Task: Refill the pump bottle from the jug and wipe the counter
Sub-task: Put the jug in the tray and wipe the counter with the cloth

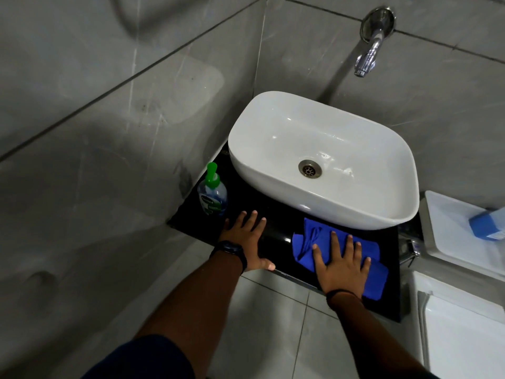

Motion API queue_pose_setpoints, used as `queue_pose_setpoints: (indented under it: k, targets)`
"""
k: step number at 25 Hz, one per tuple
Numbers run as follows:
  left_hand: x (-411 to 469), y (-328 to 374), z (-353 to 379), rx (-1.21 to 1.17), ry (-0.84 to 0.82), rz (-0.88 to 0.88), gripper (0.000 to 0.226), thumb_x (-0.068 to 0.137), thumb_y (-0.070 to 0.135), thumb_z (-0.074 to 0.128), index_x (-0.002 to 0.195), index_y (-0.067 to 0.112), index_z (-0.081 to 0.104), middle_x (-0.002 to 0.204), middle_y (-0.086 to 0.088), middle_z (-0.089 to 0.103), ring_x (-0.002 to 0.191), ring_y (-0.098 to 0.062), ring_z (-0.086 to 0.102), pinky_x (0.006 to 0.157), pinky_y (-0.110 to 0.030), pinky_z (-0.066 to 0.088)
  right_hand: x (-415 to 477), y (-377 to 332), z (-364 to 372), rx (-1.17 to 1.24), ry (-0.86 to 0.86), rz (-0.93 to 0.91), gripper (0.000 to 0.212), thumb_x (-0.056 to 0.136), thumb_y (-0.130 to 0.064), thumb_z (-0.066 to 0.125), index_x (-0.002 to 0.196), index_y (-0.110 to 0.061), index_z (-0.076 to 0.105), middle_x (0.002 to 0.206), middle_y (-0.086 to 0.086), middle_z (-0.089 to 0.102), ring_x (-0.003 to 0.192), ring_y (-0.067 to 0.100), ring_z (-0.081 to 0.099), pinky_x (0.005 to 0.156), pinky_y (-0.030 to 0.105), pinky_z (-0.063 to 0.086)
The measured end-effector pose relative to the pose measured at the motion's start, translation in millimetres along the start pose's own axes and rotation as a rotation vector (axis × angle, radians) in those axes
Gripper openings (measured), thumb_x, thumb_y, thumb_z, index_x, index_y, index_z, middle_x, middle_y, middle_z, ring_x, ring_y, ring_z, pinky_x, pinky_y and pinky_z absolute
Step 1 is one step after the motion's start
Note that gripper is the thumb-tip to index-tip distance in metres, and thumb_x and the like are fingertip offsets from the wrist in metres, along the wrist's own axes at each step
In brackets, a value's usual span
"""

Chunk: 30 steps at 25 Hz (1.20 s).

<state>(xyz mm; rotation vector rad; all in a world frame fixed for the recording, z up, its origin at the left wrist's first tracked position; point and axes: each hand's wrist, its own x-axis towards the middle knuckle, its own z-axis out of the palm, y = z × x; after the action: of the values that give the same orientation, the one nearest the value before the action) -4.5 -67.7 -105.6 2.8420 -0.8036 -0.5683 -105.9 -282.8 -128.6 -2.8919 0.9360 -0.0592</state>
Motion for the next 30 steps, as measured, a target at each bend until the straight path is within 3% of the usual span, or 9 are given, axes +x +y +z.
queue_pose_setpoints:
  k: [2,9,14,17,20,24,26,28,30]
  targets:
    - [0,0,1,0.012,0.014,-0.006,0.115,0.059,0.08,0.054,0.145,0.029,-0.002,0.157,0.0,-0.007,0.143,-0.026,-0.007,0.112,-0.055,0.003,-2,-20,1,-0.007,-0.011,0.03,0.073,0.083,-0.07,0.022,0.146,-0.033,0.023,0.156,0.008,0.019,0.143,0.028,0.009,0.114,0.053,0.004]
    - [-4,3,-3,0.006,0.003,-0.028,0.115,0.058,0.081,0.055,0.145,0.029,-0.001,0.157,0.001,-0.006,0.143,-0.025,-0.007,0.112,-0.055,0.003,-19,3,-1,0.028,-0.024,-0.439,0.077,0.081,-0.076,0.017,0.147,-0.036,0.017,0.157,0.003,0.017,0.144,0.022,0.006,0.116,0.05,0.003]
    - [-1,0,-1,0.012,0.004,-0.021,0.115,0.057,0.083,0.052,0.145,0.03,0.0,0.157,0.002,-0.006,0.143,-0.024,-0.007,0.112,-0.055,0.004,-27,19,-7,0.201,-0.066,-0.609,0.097,0.07,-0.082,0.047,0.146,-0.027,0.025,0.155,-0.004,0.015,0.144,0.017,0.008,0.116,0.047,0.005]
    - [0,0,1,0.018,0.006,-0.016,0.116,0.056,0.084,0.05,0.145,0.029,-0.001,0.157,0.001,-0.006,0.143,-0.024,-0.007,0.112,-0.055,0.005,-32,19,-9,0.128,-0.062,-0.669,0.086,0.078,-0.075,0.043,0.144,-0.022,0.032,0.154,-0.001,0.016,0.144,0.02,0.012,0.115,0.051,0.008]
    - [1,-2,3,0.02,-0.005,-0.018,0.117,0.055,0.085,0.048,0.145,0.03,-0.002,0.157,0.002,-0.007,0.143,-0.024,-0.007,0.112,-0.055,0.005,-37,14,-7,0.058,-0.068,-0.704,0.085,0.079,-0.067,0.049,0.146,-0.021,0.025,0.154,-0.001,0.011,0.144,0.018,0.008,0.115,0.052,0.0]
    - [3,-2,3,0.014,0.013,-0.009,0.117,0.053,0.085,0.048,0.145,0.031,0.0,0.157,0.001,-0.005,0.143,-0.024,-0.006,0.112,-0.055,0.007,-32,16,-7,0.158,-0.094,-0.693,0.065,0.087,-0.035,0.054,0.145,-0.023,0.029,0.153,-0.003,0.016,0.143,0.016,0.014,0.116,0.044,-0.007]
    - [2,-2,4,0.007,0.024,-0.006,0.117,0.053,0.084,0.051,0.145,0.031,0.001,0.157,0.002,-0.004,0.143,-0.024,-0.004,0.112,-0.055,0.009,-31,12,-8,0.34,-0.064,-0.602,0.053,0.088,-0.021,0.056,0.139,-0.018,0.043,0.148,0.003,0.036,0.139,0.016,0.027,0.117,0.042,0.001]
    - [2,-3,0,0.015,-0.005,-0.029,0.118,0.053,0.082,0.054,0.145,0.031,0.002,0.157,0.002,-0.003,0.143,-0.025,-0.002,0.112,-0.055,0.011,-30,3,-15,0.555,-0.034,-0.385,0.038,0.088,-0.018,0.059,0.125,-0.009,0.058,0.129,0.012,0.059,0.126,0.022,0.047,0.113,0.042,0.025]
    - [3,5,-9,0.047,-0.051,-0.069,0.12,0.051,0.081,0.058,0.145,0.028,0.007,0.157,-0.001,0.004,0.142,-0.028,0.006,0.11,-0.055,0.015,-26,4,-28,0.764,0.039,-0.201,0.022,0.086,-0.025,0.06,0.093,-0.006,0.068,0.086,0.014,0.07,0.087,0.02,0.063,0.081,0.042,0.049]
